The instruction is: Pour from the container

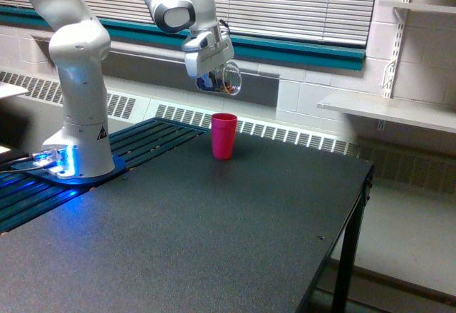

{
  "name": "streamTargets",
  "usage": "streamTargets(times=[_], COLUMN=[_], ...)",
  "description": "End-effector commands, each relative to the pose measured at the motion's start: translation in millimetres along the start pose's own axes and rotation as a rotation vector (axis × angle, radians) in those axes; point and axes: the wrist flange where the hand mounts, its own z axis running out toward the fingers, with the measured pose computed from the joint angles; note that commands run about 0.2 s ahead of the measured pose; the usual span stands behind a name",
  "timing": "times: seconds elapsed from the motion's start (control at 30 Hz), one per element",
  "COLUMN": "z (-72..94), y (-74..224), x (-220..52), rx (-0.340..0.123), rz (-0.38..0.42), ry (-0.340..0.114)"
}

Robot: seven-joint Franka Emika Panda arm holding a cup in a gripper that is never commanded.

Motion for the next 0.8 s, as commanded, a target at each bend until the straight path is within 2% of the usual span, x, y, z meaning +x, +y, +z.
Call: streamTargets(times=[0.03,0.8], z=[2.9,17.5], y=[4.7,19.1], x=[1.0,0.2], rx=[0.006,0.008], rz=[0.069,0.155], ry=[-0.009,-0.063])
